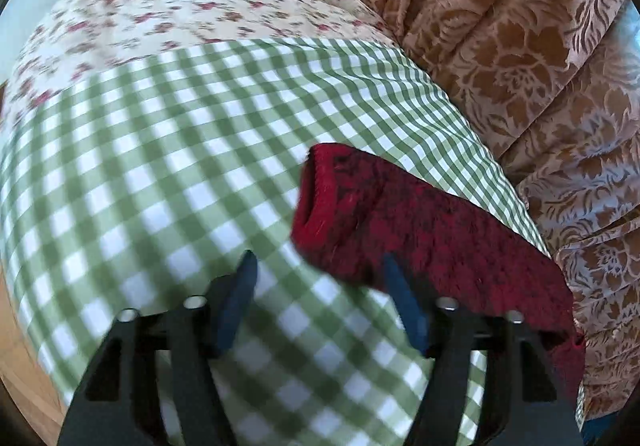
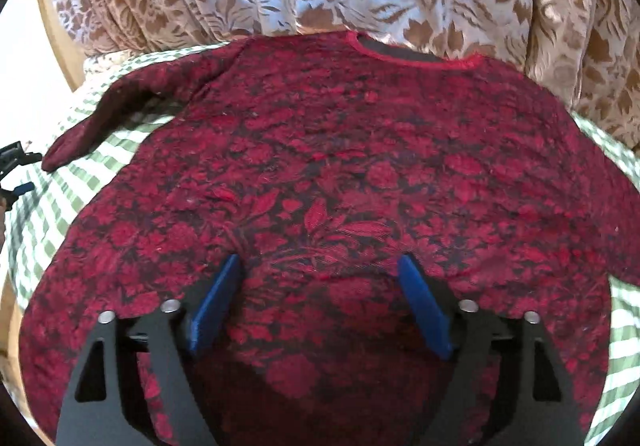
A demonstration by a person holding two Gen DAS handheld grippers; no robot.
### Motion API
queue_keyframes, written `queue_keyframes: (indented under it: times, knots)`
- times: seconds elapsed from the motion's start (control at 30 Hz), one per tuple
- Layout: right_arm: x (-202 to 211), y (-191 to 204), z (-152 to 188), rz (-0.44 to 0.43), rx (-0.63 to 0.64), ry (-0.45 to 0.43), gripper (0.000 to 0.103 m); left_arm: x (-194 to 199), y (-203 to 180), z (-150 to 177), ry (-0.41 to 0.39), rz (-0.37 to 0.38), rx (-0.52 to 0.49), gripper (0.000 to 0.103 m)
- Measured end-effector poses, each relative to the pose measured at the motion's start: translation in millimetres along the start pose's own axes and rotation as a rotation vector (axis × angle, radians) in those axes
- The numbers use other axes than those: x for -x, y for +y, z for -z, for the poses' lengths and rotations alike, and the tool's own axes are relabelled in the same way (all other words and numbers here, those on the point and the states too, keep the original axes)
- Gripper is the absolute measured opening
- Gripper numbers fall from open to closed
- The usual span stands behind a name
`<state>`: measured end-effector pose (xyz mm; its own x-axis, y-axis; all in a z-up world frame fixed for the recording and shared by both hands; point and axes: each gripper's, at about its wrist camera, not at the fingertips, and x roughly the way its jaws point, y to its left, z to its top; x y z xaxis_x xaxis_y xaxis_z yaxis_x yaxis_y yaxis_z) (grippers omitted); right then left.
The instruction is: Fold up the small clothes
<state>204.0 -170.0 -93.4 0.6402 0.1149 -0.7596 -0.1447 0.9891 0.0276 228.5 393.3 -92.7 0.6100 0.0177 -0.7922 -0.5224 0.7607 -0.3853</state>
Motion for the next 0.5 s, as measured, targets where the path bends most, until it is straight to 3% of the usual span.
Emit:
queue_keyframes:
  times: [0.03,0.07,0.1,0.27,0.4,0.5]
  knots:
    - [-0.5,-3.4,0.1,-0.014,-0.012,-0.001,0.085,-6.2,-2.1,-4.6,0.010,-0.009,-0.009,0.038]
    - [-1.1,-5.9,-0.6,-0.025,-0.018,0.001,0.085,-12.6,-4.7,-7.1,0.019,-0.018,-0.023,0.017]
    - [-1.3,-7.0,-0.6,-0.028,-0.019,0.000,0.085,-15.4,-8.9,-10.5,0.015,-0.032,-0.040,0.011]
    - [-2.7,-3.1,1.0,-0.010,-0.005,-0.010,0.088,-4.5,-29.5,-50.5,-0.100,-0.081,-0.087,0.010]
    - [-4.6,-2.2,0.6,-0.003,0.002,-0.016,0.089,-8.4,-55.6,-85.7,-0.197,-0.191,-0.154,0.010]
    - [-5.6,0.4,1.6,0.009,0.007,-0.019,0.090,-30.4,-72.1,-92.8,-0.212,-0.295,-0.212,0.010]
